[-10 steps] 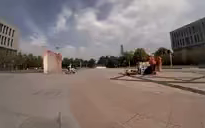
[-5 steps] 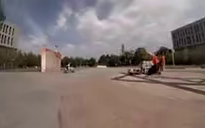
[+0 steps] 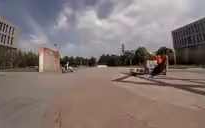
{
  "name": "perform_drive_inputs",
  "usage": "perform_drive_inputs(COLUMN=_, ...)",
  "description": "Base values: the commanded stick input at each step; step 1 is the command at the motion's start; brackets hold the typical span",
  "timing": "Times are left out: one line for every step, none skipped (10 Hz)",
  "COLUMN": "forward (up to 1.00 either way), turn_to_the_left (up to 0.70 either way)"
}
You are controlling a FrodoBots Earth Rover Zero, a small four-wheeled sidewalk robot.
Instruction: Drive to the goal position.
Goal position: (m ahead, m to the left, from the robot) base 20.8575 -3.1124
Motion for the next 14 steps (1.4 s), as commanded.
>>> perform_drive_inputs(forward=1.0, turn_to_the_left=0.0)
perform_drive_inputs(forward=1.0, turn_to_the_left=0.0)
perform_drive_inputs(forward=1.0, turn_to_the_left=0.0)
perform_drive_inputs(forward=1.0, turn_to_the_left=0.0)
perform_drive_inputs(forward=1.0, turn_to_the_left=0.0)
perform_drive_inputs(forward=1.0, turn_to_the_left=0.0)
perform_drive_inputs(forward=1.0, turn_to_the_left=0.0)
perform_drive_inputs(forward=1.0, turn_to_the_left=0.0)
perform_drive_inputs(forward=1.0, turn_to_the_left=0.0)
perform_drive_inputs(forward=1.0, turn_to_the_left=0.0)
perform_drive_inputs(forward=1.0, turn_to_the_left=0.0)
perform_drive_inputs(forward=1.0, turn_to_the_left=0.0)
perform_drive_inputs(forward=1.0, turn_to_the_left=0.0)
perform_drive_inputs(forward=1.0, turn_to_the_left=0.0)
